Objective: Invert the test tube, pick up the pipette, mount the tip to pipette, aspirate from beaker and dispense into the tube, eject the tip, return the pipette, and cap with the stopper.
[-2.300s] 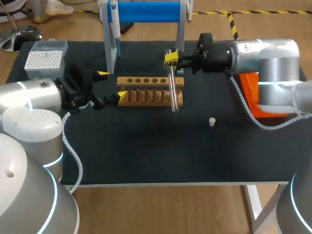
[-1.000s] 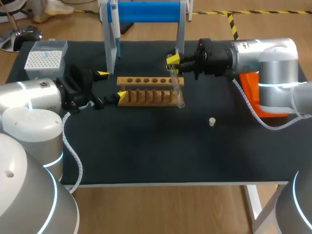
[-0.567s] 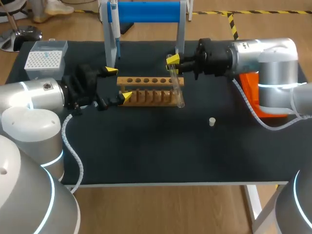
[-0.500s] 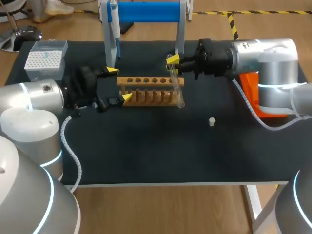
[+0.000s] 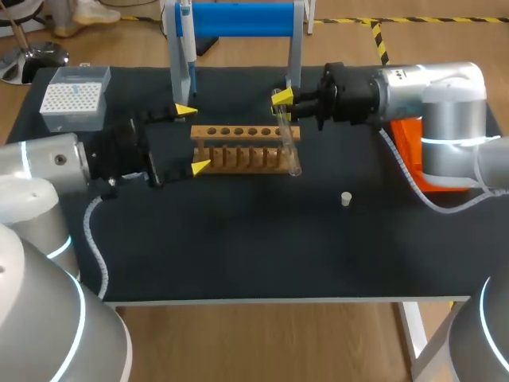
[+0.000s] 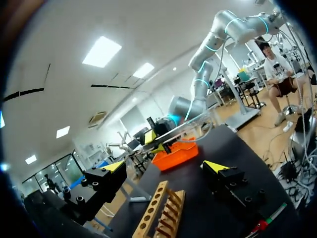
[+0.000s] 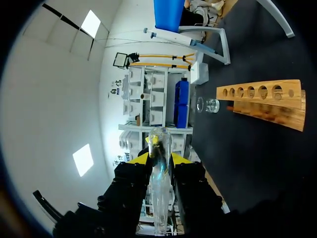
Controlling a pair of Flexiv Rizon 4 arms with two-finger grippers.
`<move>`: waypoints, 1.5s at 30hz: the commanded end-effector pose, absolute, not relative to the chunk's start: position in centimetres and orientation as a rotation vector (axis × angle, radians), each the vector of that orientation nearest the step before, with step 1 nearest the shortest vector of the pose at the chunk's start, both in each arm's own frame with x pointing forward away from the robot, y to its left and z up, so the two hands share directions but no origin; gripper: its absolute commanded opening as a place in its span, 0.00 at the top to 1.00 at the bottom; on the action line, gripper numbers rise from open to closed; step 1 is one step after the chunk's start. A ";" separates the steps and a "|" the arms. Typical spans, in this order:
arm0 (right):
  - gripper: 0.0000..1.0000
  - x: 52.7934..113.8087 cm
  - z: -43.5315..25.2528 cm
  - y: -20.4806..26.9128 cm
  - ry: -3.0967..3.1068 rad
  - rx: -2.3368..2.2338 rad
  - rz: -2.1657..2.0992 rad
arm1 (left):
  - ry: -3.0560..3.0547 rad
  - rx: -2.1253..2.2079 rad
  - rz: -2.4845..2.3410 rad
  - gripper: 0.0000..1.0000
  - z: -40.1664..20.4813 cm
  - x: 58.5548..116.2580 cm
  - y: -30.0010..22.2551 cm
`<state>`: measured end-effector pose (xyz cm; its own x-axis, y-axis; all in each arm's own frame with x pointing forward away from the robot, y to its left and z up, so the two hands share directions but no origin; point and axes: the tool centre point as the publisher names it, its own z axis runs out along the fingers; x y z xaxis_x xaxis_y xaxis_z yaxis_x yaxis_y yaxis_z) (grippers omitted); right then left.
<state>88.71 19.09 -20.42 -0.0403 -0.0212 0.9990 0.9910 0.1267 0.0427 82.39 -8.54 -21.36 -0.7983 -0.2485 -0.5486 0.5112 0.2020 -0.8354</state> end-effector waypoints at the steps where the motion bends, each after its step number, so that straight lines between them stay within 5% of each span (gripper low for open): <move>1: 1.00 88.7 -20.3 19.0 -1.286 -1.083 -1.153 | 1.801 0.308 -1.776 0.00 -21.5 82.8 -7.9; 45: 1.00 88.7 -20.3 19.0 -1.286 -1.083 -1.153 | 1.331 0.990 -1.133 0.00 -18.2 79.2 -12.9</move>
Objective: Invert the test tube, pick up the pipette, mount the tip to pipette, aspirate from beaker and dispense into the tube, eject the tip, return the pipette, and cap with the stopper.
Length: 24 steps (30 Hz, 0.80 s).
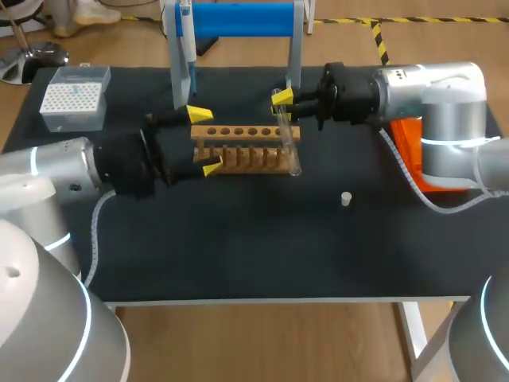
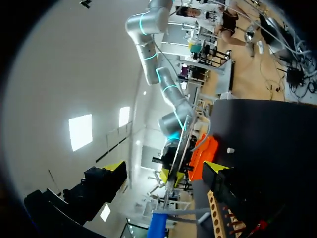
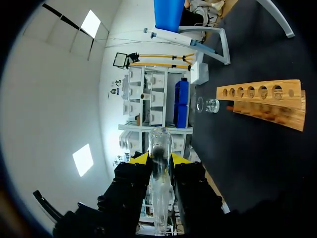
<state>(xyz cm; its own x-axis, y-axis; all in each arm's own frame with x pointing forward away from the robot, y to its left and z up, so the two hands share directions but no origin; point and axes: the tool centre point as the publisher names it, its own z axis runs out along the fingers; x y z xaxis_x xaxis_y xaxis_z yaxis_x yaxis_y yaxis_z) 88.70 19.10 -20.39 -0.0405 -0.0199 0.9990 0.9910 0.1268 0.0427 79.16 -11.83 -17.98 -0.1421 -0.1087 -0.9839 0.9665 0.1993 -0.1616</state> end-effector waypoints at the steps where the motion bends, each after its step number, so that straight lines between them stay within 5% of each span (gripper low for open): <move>1: 1.00 88.7 -20.3 19.0 -1.286 -1.083 -1.153 | 1.306 1.004 -1.136 0.00 -18.3 79.2 -13.0; 24: 1.00 88.7 -20.3 19.0 -1.286 -1.083 -1.153 | 1.223 1.159 -1.085 0.00 -19.2 78.3 -18.1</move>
